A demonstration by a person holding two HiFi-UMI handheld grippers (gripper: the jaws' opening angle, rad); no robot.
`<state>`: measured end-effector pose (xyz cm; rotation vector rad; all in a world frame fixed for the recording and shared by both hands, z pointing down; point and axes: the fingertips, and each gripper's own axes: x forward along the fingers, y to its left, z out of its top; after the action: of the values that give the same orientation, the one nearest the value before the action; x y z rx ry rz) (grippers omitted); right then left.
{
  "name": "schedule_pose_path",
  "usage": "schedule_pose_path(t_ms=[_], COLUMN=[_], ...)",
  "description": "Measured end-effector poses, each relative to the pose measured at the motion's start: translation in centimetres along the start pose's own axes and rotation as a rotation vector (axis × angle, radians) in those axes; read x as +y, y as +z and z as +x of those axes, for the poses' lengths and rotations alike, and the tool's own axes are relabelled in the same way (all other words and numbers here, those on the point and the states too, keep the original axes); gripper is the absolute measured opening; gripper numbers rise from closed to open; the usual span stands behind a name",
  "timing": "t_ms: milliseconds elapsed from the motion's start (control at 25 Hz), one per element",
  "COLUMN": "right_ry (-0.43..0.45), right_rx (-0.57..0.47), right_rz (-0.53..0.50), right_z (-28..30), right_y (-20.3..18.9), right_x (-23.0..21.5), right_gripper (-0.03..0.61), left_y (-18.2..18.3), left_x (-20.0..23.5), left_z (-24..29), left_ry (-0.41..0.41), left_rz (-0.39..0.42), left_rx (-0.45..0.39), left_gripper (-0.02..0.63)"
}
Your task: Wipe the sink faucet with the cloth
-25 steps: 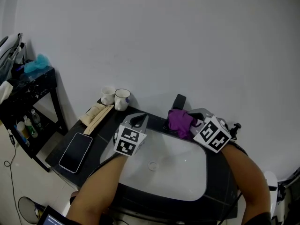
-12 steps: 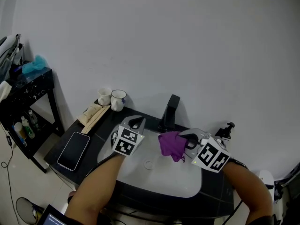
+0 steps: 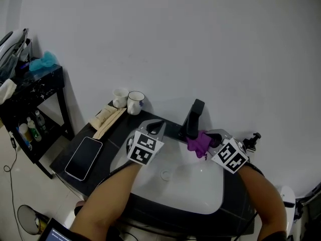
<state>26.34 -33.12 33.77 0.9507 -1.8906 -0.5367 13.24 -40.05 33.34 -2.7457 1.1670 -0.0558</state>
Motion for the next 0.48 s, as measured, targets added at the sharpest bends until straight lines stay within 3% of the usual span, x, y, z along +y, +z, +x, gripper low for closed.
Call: schedule_pose_path(t_ms=[320,480], right_ry=[-0.054,-0.036], right_rx=[-0.034,-0.025], right_rz=[0.118,0.143], right_z=[3.1,4.6], right_y=[-0.7,-0.8], right_x=[-2.8,-3.0], right_gripper=[0.078,0.078], left_y=[0.4,0.5], left_x=[-0.2,0.1], left_z=[0.1,0.1], left_ry=[-0.010,-0.005], left_rz=[0.001,-0.009], left_rx=[-0.016,-0.021], left_gripper=[0.017,0.017])
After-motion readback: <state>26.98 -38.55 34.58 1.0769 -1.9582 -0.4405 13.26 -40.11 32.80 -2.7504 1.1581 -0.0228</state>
